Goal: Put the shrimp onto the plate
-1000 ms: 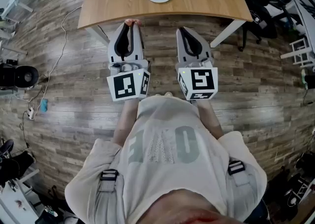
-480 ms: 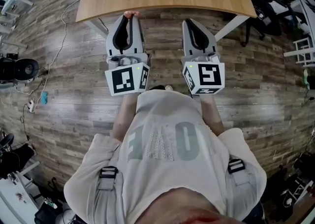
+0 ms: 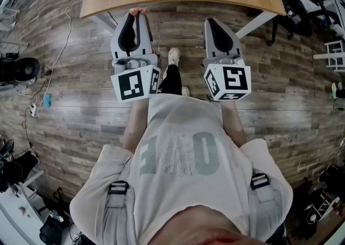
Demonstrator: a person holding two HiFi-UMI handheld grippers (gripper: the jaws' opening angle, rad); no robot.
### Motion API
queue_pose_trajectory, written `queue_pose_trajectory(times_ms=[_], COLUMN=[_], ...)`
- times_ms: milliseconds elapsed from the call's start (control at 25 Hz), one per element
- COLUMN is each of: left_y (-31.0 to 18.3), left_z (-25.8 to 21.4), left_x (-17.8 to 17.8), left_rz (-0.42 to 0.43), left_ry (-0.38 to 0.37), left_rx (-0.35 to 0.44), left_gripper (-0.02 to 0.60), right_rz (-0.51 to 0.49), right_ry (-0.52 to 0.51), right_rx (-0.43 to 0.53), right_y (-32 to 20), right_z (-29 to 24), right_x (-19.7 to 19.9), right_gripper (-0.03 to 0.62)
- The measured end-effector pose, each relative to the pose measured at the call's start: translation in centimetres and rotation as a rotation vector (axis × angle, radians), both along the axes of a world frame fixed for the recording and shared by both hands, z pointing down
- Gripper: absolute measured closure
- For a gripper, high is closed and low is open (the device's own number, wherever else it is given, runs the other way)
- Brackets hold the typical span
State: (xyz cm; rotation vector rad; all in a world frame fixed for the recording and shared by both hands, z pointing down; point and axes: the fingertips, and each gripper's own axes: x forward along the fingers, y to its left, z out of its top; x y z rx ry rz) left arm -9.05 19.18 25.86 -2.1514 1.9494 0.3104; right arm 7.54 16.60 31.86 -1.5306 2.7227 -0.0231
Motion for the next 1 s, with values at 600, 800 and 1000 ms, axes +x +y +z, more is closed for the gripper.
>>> queue_pose_trajectory(times_ms=[600,800,1000], left_y=[-8.9,-13.3,-18.3], left_z=[0.8,0.8,0.8], left_x=[-1.0,-1.4,-2.6], left_rz=[-0.014,0.002,0.018], left_ry=[0.006,0.005,0.009], left_rx=[-0.004,-0.009,-0.027], left_gripper=[0.523,0.523,0.523], right_rz=[0.005,0.008,0.016], right_ry=[-0.007,-0.009,-0.026], right_rx=[0.012,-0.001,-0.009], right_y=[-8.5,-12.6,-17.3], right_z=[-0.1,0.0,-0.6], right_x=[0.2,-0.5,-1.5], right_gripper=[0.568,0.568,0.568])
